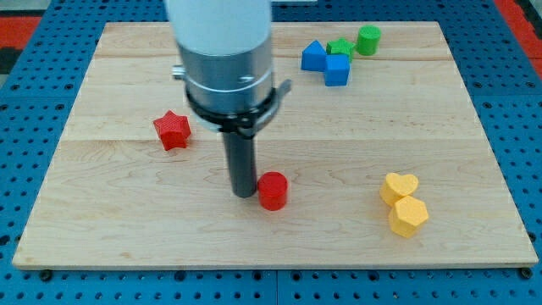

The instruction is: Push the red star closer to the red circle

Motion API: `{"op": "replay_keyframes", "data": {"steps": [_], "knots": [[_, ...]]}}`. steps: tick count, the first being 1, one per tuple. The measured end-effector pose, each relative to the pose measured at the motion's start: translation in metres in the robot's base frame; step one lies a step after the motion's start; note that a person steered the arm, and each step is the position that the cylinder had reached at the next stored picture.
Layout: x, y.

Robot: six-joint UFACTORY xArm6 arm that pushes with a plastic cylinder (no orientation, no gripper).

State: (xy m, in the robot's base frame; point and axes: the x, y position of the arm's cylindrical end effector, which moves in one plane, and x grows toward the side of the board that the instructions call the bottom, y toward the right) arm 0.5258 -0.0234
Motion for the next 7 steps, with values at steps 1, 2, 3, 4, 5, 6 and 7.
{"op": "replay_keyframes", "data": {"steps": [1, 2, 3, 4, 5, 6, 7], "knots": [[0.000, 0.045], [0.001, 0.092], [0.002, 0.064], [-0.027, -0.069], [-0.067, -0.204], [-0.118, -0.236], [-0.106, -0.161]]}}
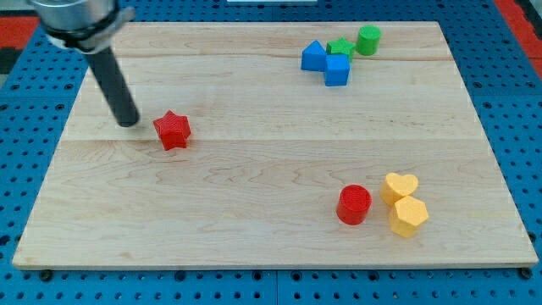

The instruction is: Push the red star closer to the red circle

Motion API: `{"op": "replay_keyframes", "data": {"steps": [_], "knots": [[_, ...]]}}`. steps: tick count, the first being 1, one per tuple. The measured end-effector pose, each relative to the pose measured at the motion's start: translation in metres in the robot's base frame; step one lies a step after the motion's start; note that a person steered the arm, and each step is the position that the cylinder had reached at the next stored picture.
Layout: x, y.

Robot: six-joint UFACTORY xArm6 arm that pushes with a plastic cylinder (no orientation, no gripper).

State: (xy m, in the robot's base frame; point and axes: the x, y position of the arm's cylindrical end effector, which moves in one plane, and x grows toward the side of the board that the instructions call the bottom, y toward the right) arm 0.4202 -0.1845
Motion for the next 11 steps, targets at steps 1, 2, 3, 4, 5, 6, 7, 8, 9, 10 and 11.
{"op": "replay_keyframes", "data": {"steps": [1, 2, 3, 4, 5, 6, 7, 8, 9, 10, 11], "knots": [[0.022, 0.043], [0.027, 0.087], [-0.008, 0.079], [0.000, 0.120], [0.039, 0.150], [0.047, 0.123], [0.047, 0.088], [0.047, 0.086], [0.049, 0.123], [0.049, 0.157], [0.049, 0.157]]}}
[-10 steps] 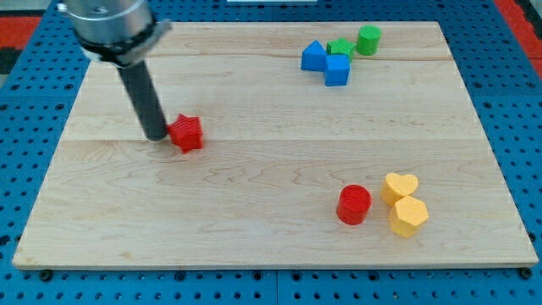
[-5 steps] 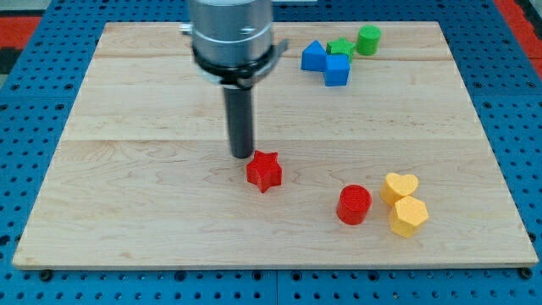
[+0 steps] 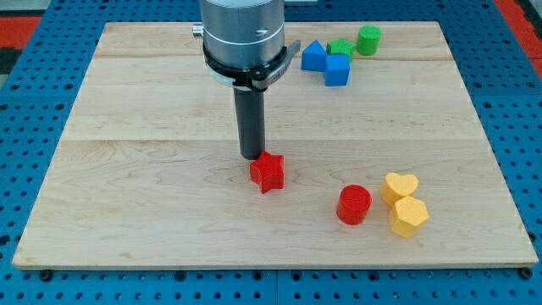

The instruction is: Push the red star closer to the red circle

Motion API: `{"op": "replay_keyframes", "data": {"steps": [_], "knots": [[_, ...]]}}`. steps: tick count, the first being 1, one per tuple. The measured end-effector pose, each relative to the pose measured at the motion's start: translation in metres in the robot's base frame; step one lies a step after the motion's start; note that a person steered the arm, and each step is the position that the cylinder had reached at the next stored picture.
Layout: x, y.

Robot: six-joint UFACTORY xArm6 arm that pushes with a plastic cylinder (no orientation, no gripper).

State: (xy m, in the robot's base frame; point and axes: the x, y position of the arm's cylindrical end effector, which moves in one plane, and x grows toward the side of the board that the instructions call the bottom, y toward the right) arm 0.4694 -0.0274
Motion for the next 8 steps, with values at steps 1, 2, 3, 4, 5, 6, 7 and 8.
{"op": "replay_keyframes", "data": {"steps": [1, 2, 3, 4, 5, 6, 7, 8], "knots": [[-0.002, -0.070], [0.017, -0.088], [0.049, -0.043], [0.040, -0.025], [0.028, -0.004], [0.033, 0.043], [0.033, 0.072], [-0.012, 0.006]]}}
